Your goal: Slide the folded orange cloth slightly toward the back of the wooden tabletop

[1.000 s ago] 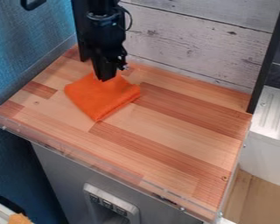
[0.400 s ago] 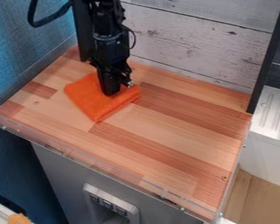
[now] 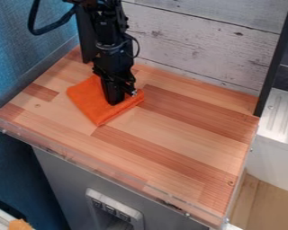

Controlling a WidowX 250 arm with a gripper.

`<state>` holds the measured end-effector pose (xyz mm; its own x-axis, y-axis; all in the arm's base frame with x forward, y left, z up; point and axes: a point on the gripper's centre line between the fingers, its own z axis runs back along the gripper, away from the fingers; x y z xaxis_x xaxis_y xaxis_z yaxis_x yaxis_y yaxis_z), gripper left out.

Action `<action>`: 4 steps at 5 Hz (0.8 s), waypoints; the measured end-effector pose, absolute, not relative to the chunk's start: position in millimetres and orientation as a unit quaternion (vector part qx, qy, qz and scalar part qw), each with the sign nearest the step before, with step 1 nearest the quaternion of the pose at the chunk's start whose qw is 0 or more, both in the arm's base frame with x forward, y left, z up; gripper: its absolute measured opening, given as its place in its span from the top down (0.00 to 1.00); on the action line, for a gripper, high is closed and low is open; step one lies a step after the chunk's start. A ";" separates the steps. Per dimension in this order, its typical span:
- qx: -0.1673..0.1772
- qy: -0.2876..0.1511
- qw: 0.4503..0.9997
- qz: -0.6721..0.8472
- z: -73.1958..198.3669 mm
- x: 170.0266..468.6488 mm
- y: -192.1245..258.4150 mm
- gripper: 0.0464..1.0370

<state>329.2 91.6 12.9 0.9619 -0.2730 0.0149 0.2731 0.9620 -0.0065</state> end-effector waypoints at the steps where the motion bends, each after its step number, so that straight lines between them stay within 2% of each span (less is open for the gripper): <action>1: -0.006 -0.004 0.992 -0.126 12.0 329.5 91.7 0.99; 4: -0.006 0.010 0.997 -0.072 17.8 332.4 97.8 0.99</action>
<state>332.4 97.8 17.8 0.9895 -0.1434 -0.0187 0.1432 0.9896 -0.0143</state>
